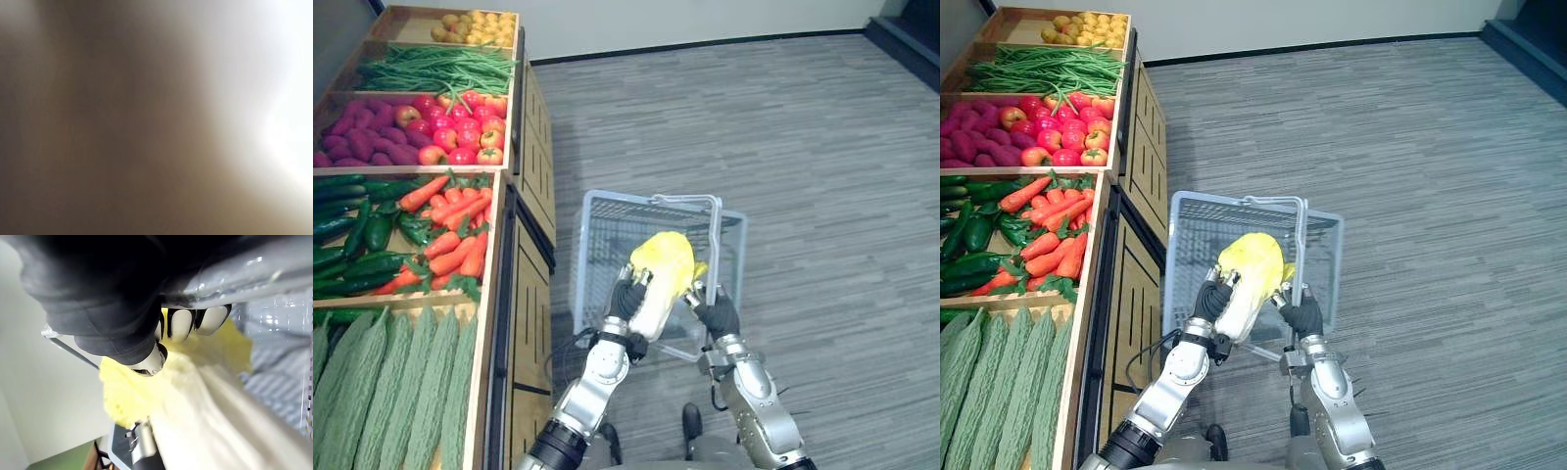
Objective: Pick vegetable in the basket
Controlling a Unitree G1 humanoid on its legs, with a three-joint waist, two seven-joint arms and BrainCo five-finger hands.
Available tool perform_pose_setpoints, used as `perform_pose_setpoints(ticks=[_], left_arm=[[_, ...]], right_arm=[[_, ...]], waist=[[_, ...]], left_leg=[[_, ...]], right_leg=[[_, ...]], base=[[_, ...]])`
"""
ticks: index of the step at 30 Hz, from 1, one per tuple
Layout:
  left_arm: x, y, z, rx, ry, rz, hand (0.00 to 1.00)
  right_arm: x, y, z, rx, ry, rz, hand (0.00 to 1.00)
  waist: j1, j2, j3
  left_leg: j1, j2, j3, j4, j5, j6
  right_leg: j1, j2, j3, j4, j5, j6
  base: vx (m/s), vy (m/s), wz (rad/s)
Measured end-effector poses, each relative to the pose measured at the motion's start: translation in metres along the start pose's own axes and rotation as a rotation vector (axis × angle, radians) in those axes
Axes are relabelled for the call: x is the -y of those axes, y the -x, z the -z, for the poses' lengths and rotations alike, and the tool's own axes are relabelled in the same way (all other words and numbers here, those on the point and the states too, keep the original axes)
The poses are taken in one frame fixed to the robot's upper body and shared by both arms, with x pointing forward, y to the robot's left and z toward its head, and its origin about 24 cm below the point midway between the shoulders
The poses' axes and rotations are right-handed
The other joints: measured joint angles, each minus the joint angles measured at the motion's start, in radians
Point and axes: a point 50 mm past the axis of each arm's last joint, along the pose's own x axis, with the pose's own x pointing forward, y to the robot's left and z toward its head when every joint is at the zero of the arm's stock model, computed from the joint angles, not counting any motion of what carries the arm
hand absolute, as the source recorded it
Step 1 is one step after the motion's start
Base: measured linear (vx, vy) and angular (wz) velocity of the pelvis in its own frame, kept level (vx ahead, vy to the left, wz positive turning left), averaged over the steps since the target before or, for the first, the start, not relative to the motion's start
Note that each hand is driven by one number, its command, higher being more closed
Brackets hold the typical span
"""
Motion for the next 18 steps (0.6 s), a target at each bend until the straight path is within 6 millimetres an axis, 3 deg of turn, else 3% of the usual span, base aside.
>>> perform_pose_setpoints(ticks=[3,10,18], left_arm=[[-0.002,0.0,0.007,-0.034,-0.029,-0.004,0.0],[0.0,0.0,0.008,-0.027,-0.091,0.007,0.0],[0.013,0.004,-0.007,0.08,-0.187,0.108,0.0]], right_arm=[[-0.001,0.004,0.002,-0.012,-0.043,-0.007,1.0],[0.0,0.004,0.003,-0.024,-0.083,0.001,1.0],[0.008,0.02,0.017,-0.088,-0.084,0.055,1.0]], waist=[[-0.003,-0.015,-0.004],[-0.008,-0.022,-0.008],[-0.007,-0.028,-0.014]], left_leg=[[0.012,0.0,0.003,-0.018,0.0,0.0],[0.027,-0.003,0.013,-0.036,0.001,0.0],[0.054,-0.009,-0.008,-0.065,0.009,0.003]], right_leg=[[0.0,0.003,0.004,0.0,-0.007,0.01],[0.001,0.001,0.012,0.0,-0.008,0.012],[0.022,-0.001,-0.003,0.002,-0.007,0.013]], base=[[0.0,-0.011,-0.06],[0.01,0.008,-0.04],[0.02,0.022,0.09]])
